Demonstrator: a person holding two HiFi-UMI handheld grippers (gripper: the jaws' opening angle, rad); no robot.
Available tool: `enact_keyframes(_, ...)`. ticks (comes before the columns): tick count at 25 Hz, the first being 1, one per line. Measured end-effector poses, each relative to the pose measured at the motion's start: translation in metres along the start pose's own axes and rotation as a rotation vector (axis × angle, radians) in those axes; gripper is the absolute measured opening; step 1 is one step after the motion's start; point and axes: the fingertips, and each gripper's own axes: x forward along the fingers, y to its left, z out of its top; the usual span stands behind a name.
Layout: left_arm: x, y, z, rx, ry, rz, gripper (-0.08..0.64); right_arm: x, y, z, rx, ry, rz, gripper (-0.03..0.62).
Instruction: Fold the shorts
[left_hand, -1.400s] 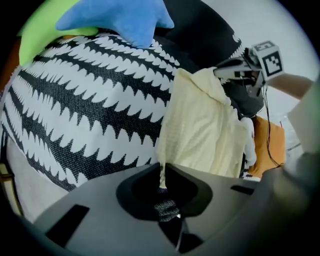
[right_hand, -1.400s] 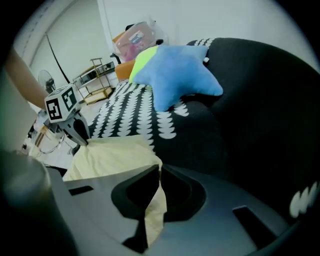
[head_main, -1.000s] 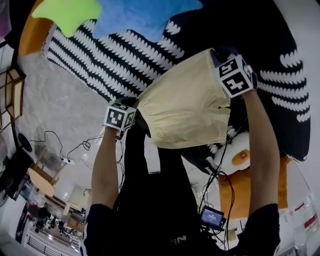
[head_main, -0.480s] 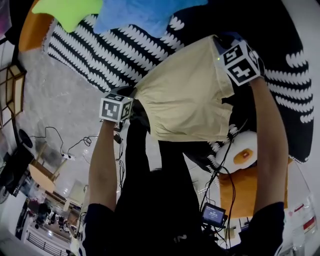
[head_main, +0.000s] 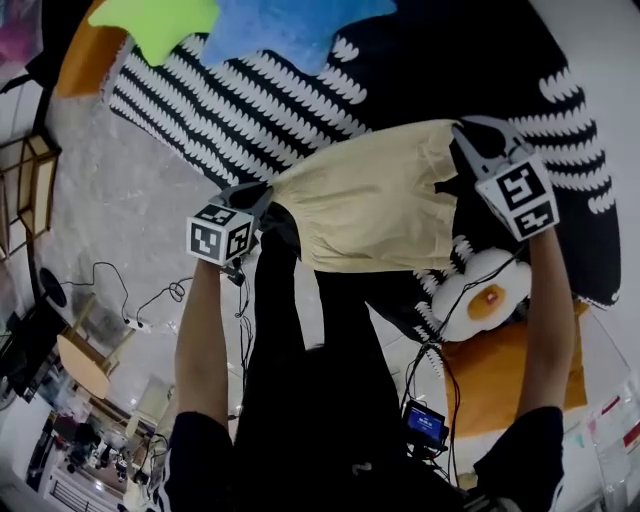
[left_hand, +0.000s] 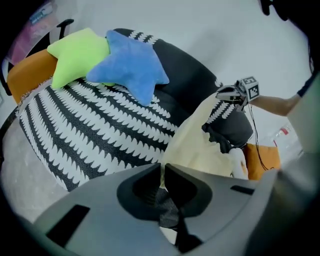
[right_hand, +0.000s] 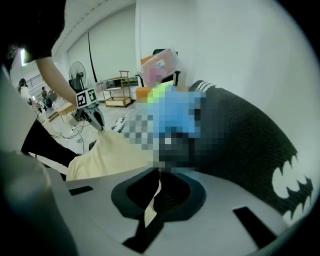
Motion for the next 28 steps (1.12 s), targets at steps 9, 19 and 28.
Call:
enact_keyframes(9,-0.044,-0.067,-0.047,0.120,-0.023,-0.118,0.029,-0.098,0.102,-0.027,-0.047,0.041,-0.014,0.026)
enact_keyframes(19,-0.061,-0.157,-0.122,0.386,0.041,-0.195,0.029,-0.189,0.228,-0.132,-0.201,0.296,-0.044,0.026)
enact_keyframes(28,0.023,-0.156,-0.213,0.482,0.161,-0.136,0.029,-0.112,0.312,-0.291,-0.424,0.627,0.105,0.026)
